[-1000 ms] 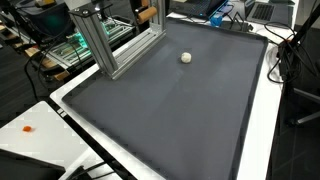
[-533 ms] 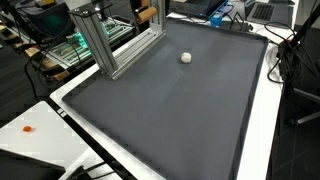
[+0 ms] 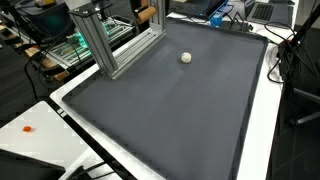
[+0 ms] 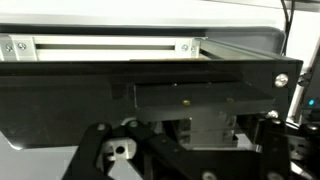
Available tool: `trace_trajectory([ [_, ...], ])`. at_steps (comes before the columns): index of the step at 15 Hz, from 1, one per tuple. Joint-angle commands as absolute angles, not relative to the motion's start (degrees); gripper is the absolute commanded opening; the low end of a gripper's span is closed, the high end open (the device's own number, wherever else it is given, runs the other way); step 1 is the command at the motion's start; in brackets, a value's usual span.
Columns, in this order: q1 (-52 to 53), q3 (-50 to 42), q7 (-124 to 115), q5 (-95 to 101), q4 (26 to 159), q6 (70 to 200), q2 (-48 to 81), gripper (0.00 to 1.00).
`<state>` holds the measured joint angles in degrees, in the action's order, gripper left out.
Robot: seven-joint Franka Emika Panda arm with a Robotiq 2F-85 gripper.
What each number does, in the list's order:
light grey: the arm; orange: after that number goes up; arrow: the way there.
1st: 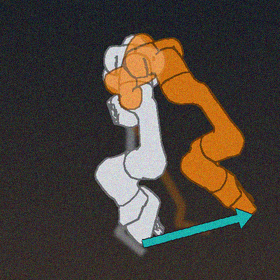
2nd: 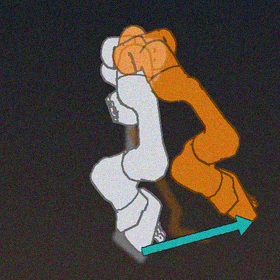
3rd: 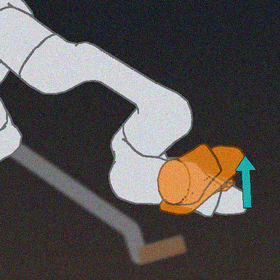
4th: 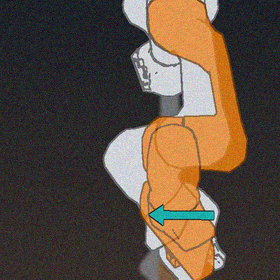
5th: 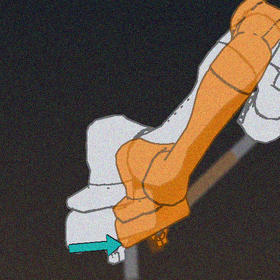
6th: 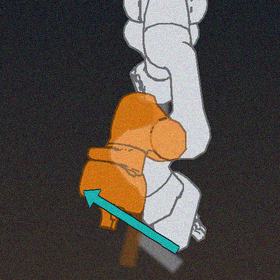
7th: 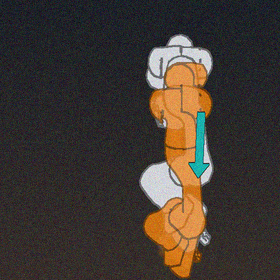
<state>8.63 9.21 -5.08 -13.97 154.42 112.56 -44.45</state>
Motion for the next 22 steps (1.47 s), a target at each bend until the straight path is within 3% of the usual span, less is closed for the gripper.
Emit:
trace_trajectory([
  [1,9.4,9.5,-4.6,-12.8,154.2,111.4,-42.1,0.57],
  [4,9.4,9.5,-4.5,-12.3,153.4,110.8,-41.8,0.34],
  [7,9.6,9.6,-4.6,-11.7,153.2,110.3,-41.9,0.27],
  [21,9.2,9.2,-5.3,-11.7,149.9,106.7,-41.3,0.27],
  [22,9.3,9.2,-5.4,-11.9,149.9,106.5,-41.3,0.42],
])
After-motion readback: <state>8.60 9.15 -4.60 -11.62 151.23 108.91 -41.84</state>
